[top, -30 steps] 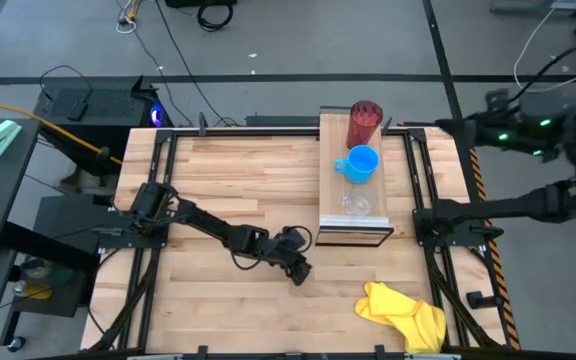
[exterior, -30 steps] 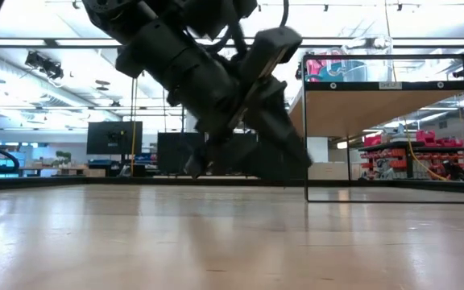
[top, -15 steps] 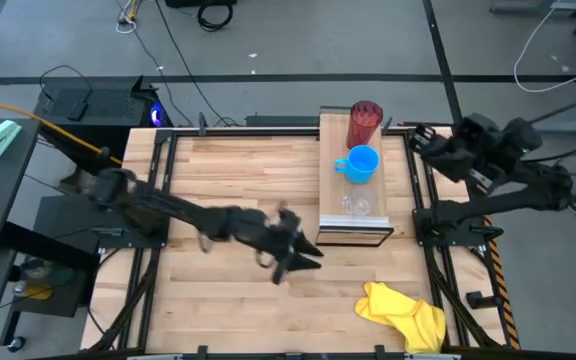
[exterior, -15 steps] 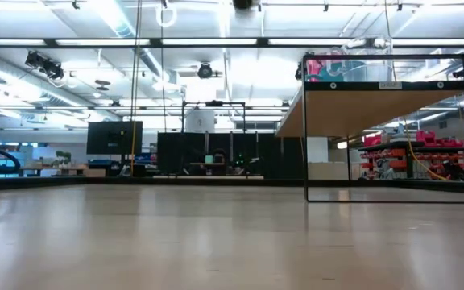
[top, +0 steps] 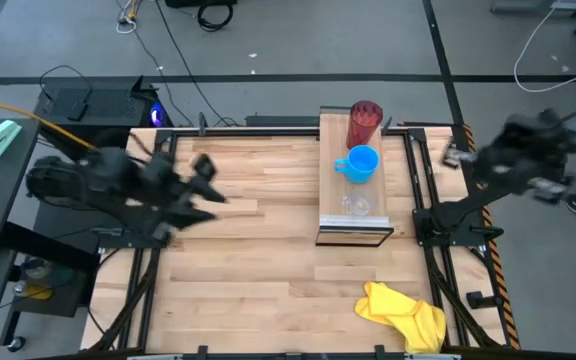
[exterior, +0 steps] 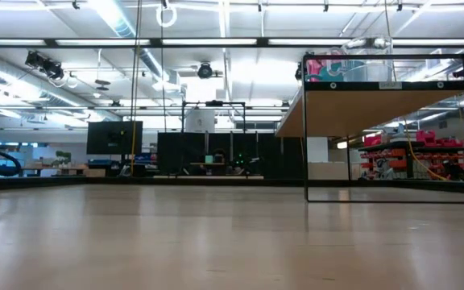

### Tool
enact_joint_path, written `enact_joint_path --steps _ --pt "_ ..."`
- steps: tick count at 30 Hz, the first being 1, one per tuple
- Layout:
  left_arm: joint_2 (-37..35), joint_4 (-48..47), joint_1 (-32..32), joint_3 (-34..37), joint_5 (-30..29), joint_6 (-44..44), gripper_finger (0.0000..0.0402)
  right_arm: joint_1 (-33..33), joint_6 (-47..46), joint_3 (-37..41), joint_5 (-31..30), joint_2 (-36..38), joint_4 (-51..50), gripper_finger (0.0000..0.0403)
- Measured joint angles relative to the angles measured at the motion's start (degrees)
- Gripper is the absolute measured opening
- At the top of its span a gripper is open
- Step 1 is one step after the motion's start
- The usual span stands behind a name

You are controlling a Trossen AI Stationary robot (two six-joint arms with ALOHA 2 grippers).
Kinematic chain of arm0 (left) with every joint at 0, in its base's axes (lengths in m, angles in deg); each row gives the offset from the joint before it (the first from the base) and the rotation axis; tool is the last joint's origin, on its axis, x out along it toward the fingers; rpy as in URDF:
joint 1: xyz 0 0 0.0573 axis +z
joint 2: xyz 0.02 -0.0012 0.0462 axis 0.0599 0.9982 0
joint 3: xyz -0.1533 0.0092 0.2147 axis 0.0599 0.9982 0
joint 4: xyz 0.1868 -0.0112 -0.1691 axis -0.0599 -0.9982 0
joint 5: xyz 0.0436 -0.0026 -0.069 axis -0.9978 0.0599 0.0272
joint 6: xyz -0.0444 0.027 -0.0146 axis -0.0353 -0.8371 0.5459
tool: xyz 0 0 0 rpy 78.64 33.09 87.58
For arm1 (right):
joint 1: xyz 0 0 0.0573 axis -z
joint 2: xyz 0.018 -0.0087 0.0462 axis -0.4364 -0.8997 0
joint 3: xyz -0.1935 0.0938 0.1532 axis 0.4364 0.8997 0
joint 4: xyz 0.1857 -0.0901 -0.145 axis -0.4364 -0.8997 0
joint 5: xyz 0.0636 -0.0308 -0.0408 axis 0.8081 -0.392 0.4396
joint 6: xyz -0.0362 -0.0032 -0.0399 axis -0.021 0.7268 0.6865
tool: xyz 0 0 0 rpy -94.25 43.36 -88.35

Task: Stack small to large cups/mugs on shelf
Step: Return to home position

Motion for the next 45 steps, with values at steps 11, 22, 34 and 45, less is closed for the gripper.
enact_joint_path --steps 11,22,34,45 --pt "-12.66 -14.64 -1.49 1.21 8.01 1.81 0.0172 -1.36 9.20 -5.64 9.56 7.21 -4.89 0.0085" --pt "-25.83 1.23 -2.60 19.72 10.09 2.11 0.0172 -1.33 10.84 22.00 -5.02 28.51 10.42 0.0085" --pt "-46.03 11.05 -2.60 40.72 8.59 7.11 0.0172 -1.32 4.40 48.36 -6.62 33.16 43.68 0.0085" --pt "-55.48 6.93 -2.59 43.77 7.44 5.86 0.0172 -1.32 2.82 63.46 -10.18 32.92 61.46 0.0085"
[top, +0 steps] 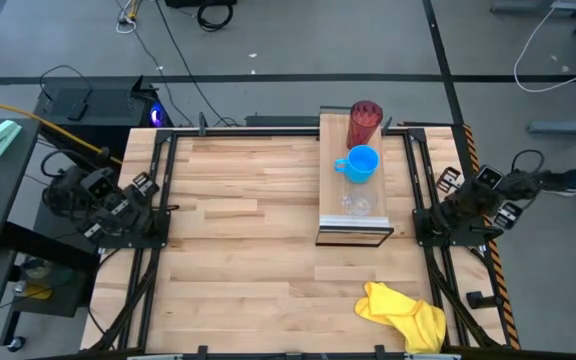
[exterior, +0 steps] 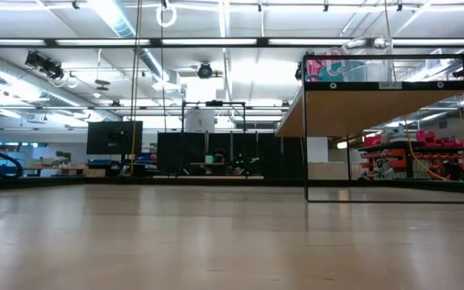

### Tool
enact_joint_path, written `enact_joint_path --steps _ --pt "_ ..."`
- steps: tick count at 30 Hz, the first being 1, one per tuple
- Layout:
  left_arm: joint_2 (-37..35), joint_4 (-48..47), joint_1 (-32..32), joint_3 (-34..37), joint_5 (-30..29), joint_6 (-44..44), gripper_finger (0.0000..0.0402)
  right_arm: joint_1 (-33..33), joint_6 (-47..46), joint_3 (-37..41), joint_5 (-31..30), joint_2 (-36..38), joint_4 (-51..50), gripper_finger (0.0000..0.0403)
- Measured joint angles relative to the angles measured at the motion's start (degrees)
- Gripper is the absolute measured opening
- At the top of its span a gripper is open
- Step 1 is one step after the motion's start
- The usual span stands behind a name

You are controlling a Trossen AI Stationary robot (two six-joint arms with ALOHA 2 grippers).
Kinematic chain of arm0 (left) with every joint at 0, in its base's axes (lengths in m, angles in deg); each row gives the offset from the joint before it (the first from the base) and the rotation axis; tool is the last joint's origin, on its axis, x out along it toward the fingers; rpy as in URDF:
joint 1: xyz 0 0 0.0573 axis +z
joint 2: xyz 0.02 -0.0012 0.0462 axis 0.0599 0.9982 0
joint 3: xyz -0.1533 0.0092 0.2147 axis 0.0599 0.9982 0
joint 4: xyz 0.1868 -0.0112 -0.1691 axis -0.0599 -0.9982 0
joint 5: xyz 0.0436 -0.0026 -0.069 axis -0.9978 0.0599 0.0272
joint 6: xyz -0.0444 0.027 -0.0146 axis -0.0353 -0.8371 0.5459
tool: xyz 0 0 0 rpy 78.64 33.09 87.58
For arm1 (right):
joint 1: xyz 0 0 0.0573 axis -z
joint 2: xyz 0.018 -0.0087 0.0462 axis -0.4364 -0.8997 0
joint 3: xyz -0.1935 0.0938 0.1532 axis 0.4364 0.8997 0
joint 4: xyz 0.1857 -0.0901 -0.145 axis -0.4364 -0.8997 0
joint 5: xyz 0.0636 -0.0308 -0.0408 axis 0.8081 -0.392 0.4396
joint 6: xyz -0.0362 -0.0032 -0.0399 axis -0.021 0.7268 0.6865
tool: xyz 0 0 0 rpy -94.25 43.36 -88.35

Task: Stack small to large cups/mugs on shelf
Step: Return to home position

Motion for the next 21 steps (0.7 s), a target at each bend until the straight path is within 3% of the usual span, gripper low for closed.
enact_joint_path --steps 9,17,21 --pt "-0.07 -0.91 -0.01 1.51 -1.10 -0.67 0.0172 0.00 -0.01 1.05 -0.15 -0.15 -4.40 0.0085" --pt "-0.05 14.83 -0.01 13.41 -2.24 2.30 0.0172 0.00 -0.44 1.05 -0.21 -0.15 -7.71 0.0085" --pt "-0.01 16.12 -0.01 16.65 -2.27 3.64 0.0172 0.00 -0.70 1.05 -0.19 -0.15 -9.47 0.0085"
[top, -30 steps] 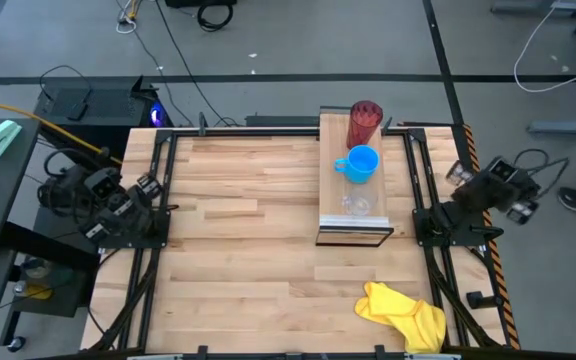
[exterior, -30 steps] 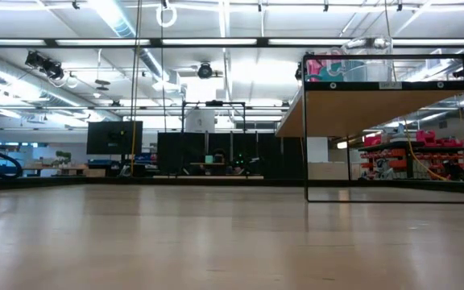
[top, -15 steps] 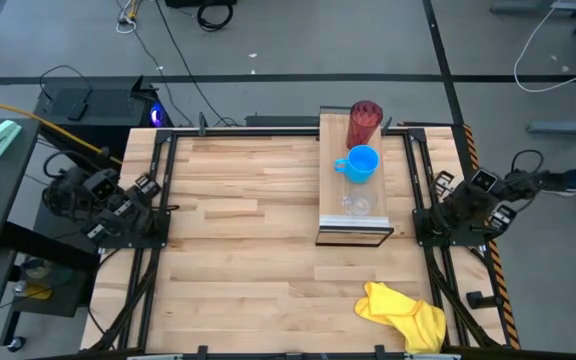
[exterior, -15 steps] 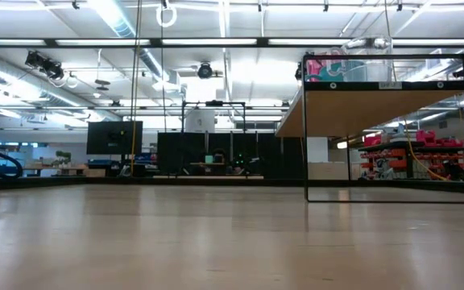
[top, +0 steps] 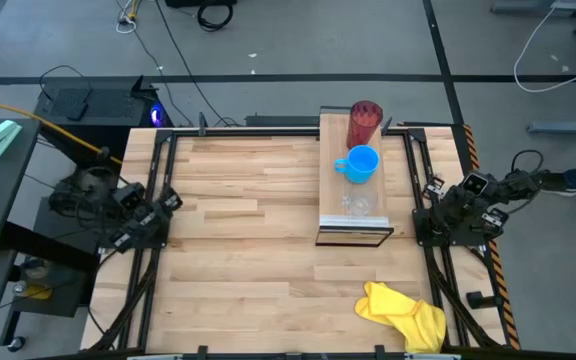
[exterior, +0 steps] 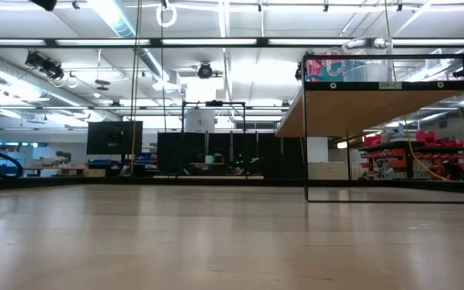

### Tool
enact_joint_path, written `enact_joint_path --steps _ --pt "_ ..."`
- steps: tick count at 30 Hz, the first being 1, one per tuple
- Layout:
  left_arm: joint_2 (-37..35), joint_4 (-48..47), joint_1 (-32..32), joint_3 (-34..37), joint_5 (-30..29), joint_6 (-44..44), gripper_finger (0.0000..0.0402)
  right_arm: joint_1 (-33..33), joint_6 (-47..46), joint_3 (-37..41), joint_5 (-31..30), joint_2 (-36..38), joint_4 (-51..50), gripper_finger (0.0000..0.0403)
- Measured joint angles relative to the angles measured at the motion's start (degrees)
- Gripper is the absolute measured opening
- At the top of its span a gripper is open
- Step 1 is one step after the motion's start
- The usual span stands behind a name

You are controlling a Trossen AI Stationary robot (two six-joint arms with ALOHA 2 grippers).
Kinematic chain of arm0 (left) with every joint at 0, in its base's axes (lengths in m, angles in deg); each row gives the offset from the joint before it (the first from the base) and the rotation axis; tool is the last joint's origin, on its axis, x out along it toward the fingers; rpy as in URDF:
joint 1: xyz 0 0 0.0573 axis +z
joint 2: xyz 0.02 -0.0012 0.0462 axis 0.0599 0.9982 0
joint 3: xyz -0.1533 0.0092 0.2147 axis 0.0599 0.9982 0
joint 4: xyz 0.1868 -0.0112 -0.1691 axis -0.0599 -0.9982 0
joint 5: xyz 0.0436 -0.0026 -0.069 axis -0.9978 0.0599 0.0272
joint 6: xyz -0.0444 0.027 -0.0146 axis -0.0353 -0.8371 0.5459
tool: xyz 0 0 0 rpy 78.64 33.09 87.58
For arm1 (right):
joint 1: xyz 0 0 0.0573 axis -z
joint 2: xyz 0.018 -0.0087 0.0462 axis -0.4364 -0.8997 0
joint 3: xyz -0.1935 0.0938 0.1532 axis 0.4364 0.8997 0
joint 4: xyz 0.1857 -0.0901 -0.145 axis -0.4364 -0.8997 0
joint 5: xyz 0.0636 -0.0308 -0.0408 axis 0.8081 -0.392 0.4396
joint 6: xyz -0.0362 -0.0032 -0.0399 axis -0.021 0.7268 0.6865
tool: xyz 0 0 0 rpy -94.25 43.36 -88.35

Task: Stack small to large cups/mugs on shelf
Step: Return to home position

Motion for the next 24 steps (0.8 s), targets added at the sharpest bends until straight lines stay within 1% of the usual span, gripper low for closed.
enact_joint_path --steps 7,10,12,15,18,21,24 --pt "0.00 0.55 0.00 3.43 -0.48 0.91 0.0172 0.00 -3.17 -0.02 -0.78 -0.02 -5.78 0.0085" --pt "0.02 -0.53 0.00 4.37 -0.49 0.91 0.0172 0.00 -2.42 -0.02 -0.68 -0.02 -8.25 0.0085" --pt "0.06 -2.94 0.00 4.37 -0.52 0.91 0.0172 0.00 -0.71 -0.02 0.62 -0.02 -11.36 0.0085" --pt "0.06 -5.74 0.00 4.37 -0.51 -0.43 0.0172 0.00 3.60 -0.03 1.85 -0.02 -19.03 0.0085" --pt "0.06 -11.44 0.00 4.37 -0.51 -1.99 0.0172 0.00 7.79 -0.04 1.94 -0.02 -29.73 0.0085" --pt "0.07 -18.01 0.00 4.37 -0.53 -2.61 0.0172 0.00 9.62 -0.02 -0.74 -0.02 -39.75 0.0085" --pt "0.09 -23.76 0.00 4.37 -0.78 -2.59 0.0172 0.00 9.93 -0.03 -4.48 -0.03 -47.02 0.0085"
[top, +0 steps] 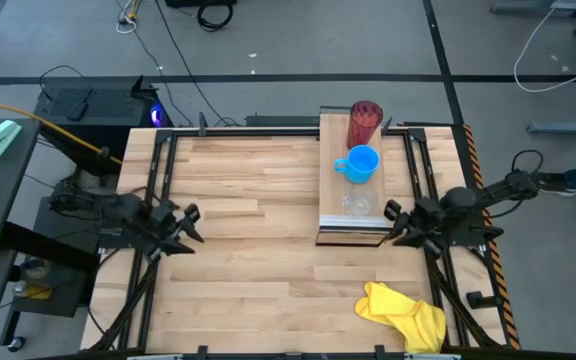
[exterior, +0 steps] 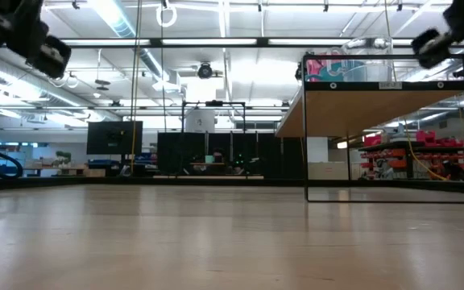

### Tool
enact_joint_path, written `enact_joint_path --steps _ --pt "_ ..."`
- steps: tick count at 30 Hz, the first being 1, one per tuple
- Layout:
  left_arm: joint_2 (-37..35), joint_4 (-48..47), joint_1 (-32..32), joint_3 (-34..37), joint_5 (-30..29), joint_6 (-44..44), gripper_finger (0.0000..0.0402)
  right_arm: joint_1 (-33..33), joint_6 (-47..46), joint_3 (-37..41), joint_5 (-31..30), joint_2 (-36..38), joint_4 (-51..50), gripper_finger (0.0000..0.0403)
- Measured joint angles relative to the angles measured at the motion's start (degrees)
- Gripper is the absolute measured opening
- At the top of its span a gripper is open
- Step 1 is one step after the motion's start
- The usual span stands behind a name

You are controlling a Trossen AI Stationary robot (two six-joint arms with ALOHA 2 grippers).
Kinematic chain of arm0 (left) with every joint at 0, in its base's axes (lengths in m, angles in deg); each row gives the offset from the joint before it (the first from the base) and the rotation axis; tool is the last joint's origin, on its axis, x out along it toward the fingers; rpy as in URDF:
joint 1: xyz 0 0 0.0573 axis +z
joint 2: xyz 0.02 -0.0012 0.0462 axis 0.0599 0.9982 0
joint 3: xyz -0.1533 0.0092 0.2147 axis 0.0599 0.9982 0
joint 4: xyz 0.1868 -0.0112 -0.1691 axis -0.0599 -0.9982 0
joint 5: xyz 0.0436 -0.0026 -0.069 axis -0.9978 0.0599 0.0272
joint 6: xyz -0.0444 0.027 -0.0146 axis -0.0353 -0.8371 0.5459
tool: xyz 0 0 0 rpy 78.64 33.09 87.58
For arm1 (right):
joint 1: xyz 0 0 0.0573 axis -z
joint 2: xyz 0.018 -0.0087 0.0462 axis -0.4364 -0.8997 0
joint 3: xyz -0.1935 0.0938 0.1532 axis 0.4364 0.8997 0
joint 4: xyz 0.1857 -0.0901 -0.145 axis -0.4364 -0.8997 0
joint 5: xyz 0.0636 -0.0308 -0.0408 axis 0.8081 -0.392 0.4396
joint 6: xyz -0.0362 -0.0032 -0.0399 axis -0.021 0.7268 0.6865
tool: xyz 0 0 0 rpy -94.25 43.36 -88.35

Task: Stack small to large cups/mugs on shelf
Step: Return to home position

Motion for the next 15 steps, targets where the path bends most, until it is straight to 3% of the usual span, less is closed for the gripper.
enact_joint_path --steps 3,15 --pt "0.00 -3.87 0.00 0.00 -0.23 0.02 0.0172 0.00 0.54 -0.01 -2.54 -0.01 -3.88 0.0085" --pt "0.02 -8.10 0.00 0.00 -4.34 -0.18 0.0172 0.00 3.41 -0.01 -2.84 0.01 -5.10 0.0085"
